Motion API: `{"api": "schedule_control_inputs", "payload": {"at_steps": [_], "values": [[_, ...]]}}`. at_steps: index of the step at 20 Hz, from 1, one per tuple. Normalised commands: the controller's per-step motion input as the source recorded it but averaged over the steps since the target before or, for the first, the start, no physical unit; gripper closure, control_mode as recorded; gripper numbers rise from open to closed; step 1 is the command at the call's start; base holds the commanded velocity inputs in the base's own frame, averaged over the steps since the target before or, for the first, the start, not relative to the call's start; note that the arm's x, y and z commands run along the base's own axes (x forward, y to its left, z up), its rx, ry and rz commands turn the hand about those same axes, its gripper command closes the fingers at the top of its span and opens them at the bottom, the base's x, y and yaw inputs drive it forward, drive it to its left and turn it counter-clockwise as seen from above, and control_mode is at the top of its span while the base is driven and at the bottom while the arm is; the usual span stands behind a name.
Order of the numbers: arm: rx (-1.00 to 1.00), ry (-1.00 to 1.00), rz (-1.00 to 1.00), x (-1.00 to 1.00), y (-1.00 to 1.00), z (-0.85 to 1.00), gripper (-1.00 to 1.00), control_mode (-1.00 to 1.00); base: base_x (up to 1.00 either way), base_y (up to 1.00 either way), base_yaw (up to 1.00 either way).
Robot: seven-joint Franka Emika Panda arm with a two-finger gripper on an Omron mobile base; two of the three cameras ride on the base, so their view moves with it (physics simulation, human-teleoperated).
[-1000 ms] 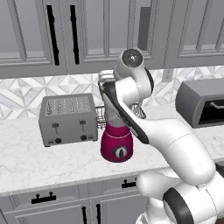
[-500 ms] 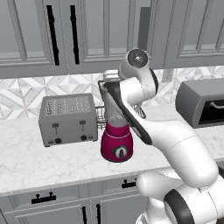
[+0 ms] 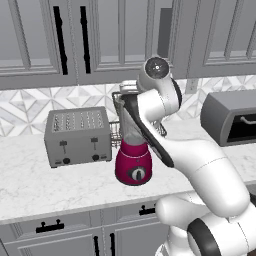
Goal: Close the lid blender by securely placing the lid on top.
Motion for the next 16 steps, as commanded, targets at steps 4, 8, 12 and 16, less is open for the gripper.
{"api": "schedule_control_inputs", "payload": {"at_steps": [4, 8, 12, 16], "values": [[0.00, 0.01, -0.01, 0.00, 0.01, 0.00, 1.00, -1.00, 0.00, 0.00, 0.00], [0.00, 0.00, -0.02, 0.03, 0.19, 0.00, 1.00, -1.00, 0.00, 0.00, 0.00], [0.00, 0.00, -0.01, 0.15, 0.27, 0.00, 1.00, -1.00, 0.00, 0.00, 0.00], [0.00, 0.00, 0.00, 0.21, 0.18, 0.00, 1.00, -1.00, 0.00, 0.00, 0.00]]}}
